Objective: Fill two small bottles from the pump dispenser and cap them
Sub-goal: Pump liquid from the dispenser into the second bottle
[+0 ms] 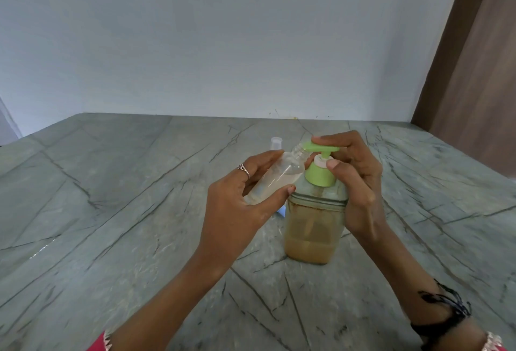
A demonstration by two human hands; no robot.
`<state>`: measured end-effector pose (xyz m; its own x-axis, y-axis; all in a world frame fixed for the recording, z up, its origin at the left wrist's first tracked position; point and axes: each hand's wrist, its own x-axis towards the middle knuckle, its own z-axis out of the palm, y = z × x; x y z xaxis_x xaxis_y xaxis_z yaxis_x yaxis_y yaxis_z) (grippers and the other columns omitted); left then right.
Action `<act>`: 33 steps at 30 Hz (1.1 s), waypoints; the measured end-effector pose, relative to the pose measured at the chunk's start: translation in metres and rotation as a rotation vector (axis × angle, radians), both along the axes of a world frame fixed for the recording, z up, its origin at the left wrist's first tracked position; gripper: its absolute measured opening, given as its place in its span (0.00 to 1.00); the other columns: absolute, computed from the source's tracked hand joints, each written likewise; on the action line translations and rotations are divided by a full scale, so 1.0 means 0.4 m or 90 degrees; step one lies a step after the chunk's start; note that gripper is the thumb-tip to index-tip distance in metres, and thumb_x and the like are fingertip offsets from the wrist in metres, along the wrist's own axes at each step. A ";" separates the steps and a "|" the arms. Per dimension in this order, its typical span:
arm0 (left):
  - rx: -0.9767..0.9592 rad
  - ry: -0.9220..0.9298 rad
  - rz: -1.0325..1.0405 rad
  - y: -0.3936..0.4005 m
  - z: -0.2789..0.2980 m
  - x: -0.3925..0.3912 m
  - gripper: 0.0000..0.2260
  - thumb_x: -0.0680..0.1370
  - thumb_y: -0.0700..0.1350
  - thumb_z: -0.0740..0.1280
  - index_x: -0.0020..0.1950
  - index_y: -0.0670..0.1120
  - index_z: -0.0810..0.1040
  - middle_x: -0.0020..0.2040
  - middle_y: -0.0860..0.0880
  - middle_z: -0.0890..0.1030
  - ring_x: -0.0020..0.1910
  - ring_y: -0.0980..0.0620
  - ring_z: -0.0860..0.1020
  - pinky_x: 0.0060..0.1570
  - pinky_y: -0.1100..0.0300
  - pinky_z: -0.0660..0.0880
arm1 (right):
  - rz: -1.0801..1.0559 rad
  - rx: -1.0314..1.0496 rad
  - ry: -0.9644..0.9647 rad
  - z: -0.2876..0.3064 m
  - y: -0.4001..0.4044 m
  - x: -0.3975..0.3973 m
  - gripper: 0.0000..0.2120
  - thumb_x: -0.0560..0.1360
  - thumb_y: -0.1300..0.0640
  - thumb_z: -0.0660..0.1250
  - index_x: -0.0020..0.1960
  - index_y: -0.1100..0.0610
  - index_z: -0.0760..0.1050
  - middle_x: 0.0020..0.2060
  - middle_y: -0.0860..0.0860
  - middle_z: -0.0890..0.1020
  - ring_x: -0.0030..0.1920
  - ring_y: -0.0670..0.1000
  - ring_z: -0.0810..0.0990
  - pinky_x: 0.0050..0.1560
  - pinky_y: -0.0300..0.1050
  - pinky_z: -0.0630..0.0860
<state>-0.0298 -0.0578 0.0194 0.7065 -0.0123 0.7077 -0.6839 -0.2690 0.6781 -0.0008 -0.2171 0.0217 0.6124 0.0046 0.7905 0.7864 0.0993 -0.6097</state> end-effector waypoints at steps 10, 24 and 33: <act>0.011 -0.003 0.008 0.003 -0.003 0.006 0.21 0.67 0.46 0.72 0.59 0.47 0.77 0.51 0.58 0.81 0.51 0.63 0.79 0.48 0.73 0.74 | -0.077 -0.050 -0.005 -0.010 -0.002 -0.005 0.10 0.75 0.62 0.60 0.53 0.54 0.74 0.42 0.40 0.82 0.44 0.42 0.81 0.45 0.33 0.74; -0.009 -0.002 -0.007 -0.002 -0.006 0.007 0.21 0.67 0.46 0.72 0.60 0.45 0.77 0.52 0.56 0.81 0.51 0.62 0.80 0.49 0.72 0.74 | -0.190 -0.110 -0.055 -0.028 -0.019 -0.007 0.15 0.78 0.57 0.60 0.63 0.48 0.74 0.59 0.40 0.75 0.57 0.50 0.80 0.58 0.44 0.77; -0.019 0.007 -0.003 -0.004 -0.001 0.001 0.19 0.68 0.42 0.73 0.59 0.47 0.77 0.51 0.58 0.81 0.50 0.62 0.80 0.49 0.72 0.74 | -0.098 -0.078 -0.094 -0.006 -0.012 -0.001 0.13 0.75 0.56 0.62 0.56 0.42 0.76 0.53 0.56 0.76 0.50 0.56 0.81 0.47 0.53 0.78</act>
<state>-0.0293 -0.0594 0.0188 0.7142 0.0049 0.6999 -0.6776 -0.2454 0.6932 -0.0012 -0.2218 0.0193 0.4912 0.0218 0.8708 0.8679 -0.0969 -0.4871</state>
